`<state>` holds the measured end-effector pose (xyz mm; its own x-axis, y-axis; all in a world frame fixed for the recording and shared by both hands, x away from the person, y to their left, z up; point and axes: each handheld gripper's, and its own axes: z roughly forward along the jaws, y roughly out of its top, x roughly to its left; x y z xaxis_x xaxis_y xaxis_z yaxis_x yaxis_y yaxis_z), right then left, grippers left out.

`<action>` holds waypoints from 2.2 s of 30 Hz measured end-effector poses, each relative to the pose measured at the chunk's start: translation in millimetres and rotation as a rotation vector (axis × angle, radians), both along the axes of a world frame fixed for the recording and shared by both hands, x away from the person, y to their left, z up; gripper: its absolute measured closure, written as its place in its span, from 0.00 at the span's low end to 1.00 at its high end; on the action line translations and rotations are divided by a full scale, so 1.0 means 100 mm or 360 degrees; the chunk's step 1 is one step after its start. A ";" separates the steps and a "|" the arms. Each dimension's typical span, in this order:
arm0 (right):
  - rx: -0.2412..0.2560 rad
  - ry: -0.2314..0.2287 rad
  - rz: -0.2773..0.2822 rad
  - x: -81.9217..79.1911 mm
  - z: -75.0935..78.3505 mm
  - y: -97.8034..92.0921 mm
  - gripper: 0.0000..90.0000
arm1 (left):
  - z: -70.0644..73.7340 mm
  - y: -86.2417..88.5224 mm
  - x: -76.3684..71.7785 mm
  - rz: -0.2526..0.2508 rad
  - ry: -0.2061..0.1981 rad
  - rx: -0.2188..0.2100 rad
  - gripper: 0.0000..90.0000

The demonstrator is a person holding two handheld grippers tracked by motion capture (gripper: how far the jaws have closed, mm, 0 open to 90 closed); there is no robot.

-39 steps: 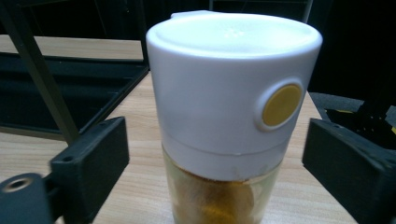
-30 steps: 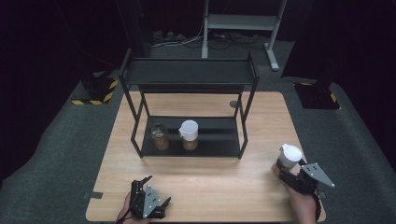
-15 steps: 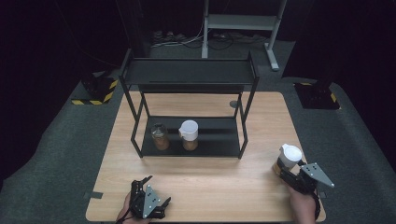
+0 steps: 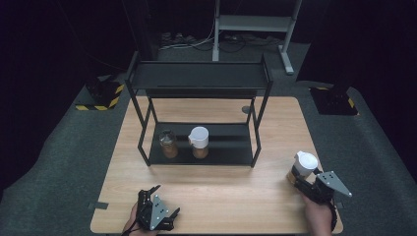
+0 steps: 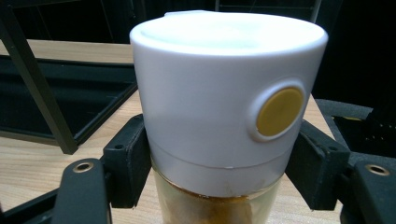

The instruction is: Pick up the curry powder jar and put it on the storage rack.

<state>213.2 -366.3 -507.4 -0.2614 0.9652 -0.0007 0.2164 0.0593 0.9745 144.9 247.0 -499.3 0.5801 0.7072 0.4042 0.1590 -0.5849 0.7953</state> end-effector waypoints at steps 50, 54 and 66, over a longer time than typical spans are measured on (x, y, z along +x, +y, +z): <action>0.0010 -0.0122 0.0238 -0.23 0.54 0.18 0.34 | 0.00 0.03 0.01 -0.0008 0.0003 -0.0020 0.01; 0.0028 -0.0126 0.0275 -0.25 0.53 0.22 0.34 | 0.00 0.03 0.01 -0.0010 0.0004 -0.0021 0.01; 0.0048 -0.0128 0.0380 -0.26 0.53 0.40 0.34 | 0.00 0.04 0.01 -0.0019 0.0006 -0.0026 0.01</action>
<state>187.6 -326.8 -454.4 -0.4823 0.8760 -0.0029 0.1213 0.0700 0.9901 146.0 251.1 -499.3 0.5899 0.7069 0.3902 0.1554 -0.5736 0.8043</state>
